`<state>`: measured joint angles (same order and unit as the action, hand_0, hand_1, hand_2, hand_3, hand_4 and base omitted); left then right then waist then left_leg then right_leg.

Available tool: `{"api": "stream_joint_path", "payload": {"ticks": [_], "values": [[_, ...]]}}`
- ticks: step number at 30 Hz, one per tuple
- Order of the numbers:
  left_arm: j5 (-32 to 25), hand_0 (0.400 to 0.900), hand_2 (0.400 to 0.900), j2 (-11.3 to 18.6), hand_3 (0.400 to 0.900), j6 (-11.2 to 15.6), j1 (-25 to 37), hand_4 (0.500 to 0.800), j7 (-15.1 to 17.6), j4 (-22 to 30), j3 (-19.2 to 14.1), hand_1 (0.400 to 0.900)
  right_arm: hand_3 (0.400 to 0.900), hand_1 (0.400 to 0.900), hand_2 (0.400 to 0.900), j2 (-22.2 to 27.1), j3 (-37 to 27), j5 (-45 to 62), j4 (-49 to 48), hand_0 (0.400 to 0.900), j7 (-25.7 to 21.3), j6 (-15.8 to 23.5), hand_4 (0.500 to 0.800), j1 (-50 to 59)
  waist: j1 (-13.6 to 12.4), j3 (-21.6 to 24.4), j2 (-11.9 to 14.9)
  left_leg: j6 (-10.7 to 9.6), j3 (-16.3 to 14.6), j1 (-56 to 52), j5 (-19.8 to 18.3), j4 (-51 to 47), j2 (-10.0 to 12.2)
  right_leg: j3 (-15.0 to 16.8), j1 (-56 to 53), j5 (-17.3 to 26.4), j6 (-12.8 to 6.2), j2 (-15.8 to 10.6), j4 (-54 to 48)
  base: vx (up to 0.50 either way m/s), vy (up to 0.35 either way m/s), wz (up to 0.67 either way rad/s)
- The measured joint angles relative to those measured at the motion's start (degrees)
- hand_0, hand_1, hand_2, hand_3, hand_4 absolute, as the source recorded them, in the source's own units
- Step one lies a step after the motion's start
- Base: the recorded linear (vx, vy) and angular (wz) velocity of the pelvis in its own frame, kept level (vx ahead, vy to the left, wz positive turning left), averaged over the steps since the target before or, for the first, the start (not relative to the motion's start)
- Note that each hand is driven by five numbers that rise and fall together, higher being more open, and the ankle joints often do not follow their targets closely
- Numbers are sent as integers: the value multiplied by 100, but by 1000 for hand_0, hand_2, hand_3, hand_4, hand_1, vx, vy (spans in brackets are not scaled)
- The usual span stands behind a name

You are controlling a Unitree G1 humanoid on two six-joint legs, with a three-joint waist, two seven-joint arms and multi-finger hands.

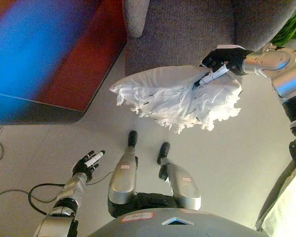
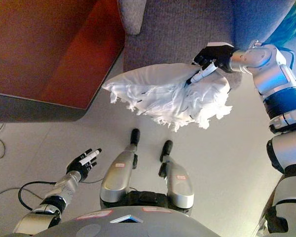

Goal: Pick up the pillow and put it on the sofa.

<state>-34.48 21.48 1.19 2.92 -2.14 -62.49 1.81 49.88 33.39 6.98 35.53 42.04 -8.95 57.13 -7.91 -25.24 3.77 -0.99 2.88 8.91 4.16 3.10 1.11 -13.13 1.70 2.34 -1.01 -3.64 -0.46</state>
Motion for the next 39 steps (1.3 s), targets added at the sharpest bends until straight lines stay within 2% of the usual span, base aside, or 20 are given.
{"api": "stream_joint_path", "payload": {"ticks": [3, 8, 13, 22, 28, 33, 37, 38, 39], "values": [[187, 900, 900, 2, 900, 26, -98, 800, -4, -269, -154, 900, 400, 400, 400, 45, -112, 326, -87, 400, 245, -98, 500, -47, -6, 286, 204, -5, -2, -135, -20, -100, -6, 7, -157, 1, 0, 4, -132, 187, 26, 4], [423, 900, 900, -33, 900, 89, -262, 800, -31, -692, -144, 900, 400, 400, 400, 57, -121, 985, -67, 400, 226, -314, 500, -41, -6, 837, 470, -1, -5, -362, -41, -246, 0, 45, -360, 0, 0, 10, -207, 140, 14, 5], [500, 900, 900, -84, 900, 124, -383, 800, -15, -754, -135, 900, 400, 400, 400, 47, -121, 1592, 245, 400, 101, -577, 500, 61, -18, 1262, 508, 12, -23, -493, -78, -351, -2, 45, -490, -1, -2, -5, -212, 85, 14, 10], [522, 900, 900, -103, 900, 228, -595, 800, 33, -1066, -139, 900, 400, 400, 400, -19, -240, 2442, 2062, 400, -271, -1157, 500, 578, -199, 1476, 520, 9, -24, -402, -69, -242, -25, 18, -590, -32, -66, -18, -352, 71, -15, 13], [568, 900, 900, -104, 900, 299, -740, 800, 29, -1186, -145, 900, 400, 400, 400, -66, -577, 2850, 2965, 400, -903, -1535, 500, 581, -301, 1476, 516, -28, 42, -159, -68, -73, 1, -17, -544, -32, -65, 0, -405, 1, -92, 14], [532, 900, 900, -68, 900, 434, -637, 800, -124, -1138, -71, 900, 400, 400, 400, -106, -970, 3751, 3230, 400, -1861, -1506, 500, 585, -329, 1371, 335, -29, 165, 565, -52, 288, 21, -158, 15, -15, -64, 33, -234, -283, -52, 10], [253, 900, 900, -107, 900, 523, -525, 800, -233, -778, 105, 900, 400, 400, 400, -109, -1232, 4210, 3265, 400, -2356, -1283, 500, 589, -357, 1020, -172, 52, 137, 966, 194, 287, -24, -247, 421, 97, -126, -30, -175, -179, 70, 2], [122, 900, 900, -119, 900, 556, -521, 800, -239, -674, 178, 900, 614, 614, 614, -121, -1257, 4244, 3351, 614, -2442, -1207, 628, 616, -363, 905, -333, 67, 138, 1001, 258, 209, -63, -263, 479, 130, -157, -69, -190, -190, 131, 0], [-28, 900, 900, -128, 900, 579, -504, 800, -253, -588, 242, 900, 900, 900, 900, -123, -1354, 4246, 3416, 900, -2579, -1182, 800, 649, -376, 769, -485, 100, 137, 1004, 320, 134, -96, -273, 514, 150, -187, -103, -191, -169, 113, 1]]}}
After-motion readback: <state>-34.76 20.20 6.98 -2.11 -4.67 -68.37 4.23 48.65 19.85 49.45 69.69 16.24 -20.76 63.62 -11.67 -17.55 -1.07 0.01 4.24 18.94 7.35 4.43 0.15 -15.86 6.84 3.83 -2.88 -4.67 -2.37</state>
